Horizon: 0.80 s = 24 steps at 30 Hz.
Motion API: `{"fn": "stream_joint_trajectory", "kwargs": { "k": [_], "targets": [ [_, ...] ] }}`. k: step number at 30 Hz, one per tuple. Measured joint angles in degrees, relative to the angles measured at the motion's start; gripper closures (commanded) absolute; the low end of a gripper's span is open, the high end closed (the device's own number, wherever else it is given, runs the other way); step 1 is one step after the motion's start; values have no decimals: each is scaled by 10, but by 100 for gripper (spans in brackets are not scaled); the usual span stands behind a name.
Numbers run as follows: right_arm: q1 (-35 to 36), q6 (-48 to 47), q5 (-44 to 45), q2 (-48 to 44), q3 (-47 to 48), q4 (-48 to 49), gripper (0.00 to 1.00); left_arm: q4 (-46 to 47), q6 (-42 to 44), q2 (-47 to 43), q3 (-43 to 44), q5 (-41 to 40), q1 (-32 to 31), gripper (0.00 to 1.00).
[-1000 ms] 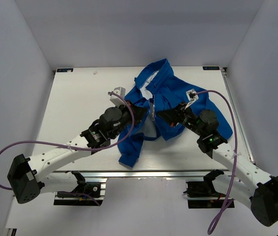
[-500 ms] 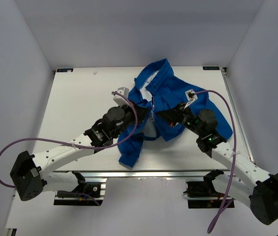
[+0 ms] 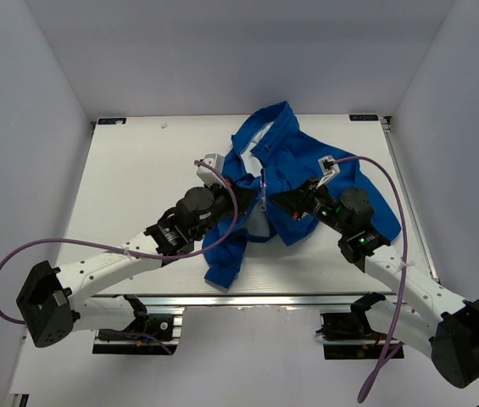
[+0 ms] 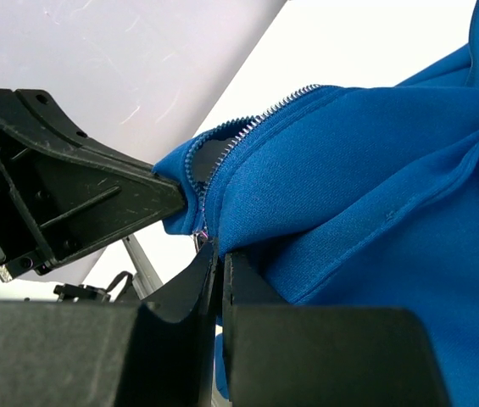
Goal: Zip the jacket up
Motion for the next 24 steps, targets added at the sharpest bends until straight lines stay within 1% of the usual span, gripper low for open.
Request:
{"fn": "stream_joint_trajectory", "kwargs": {
  "k": [9,24],
  "targets": [
    [0,3,-2,4,5,-16,100,35,35,-3,-19,22,0,100],
    [0,6,-7,6,8,-25,100,55,75,-19,-38,20,0,100]
  ]
}}
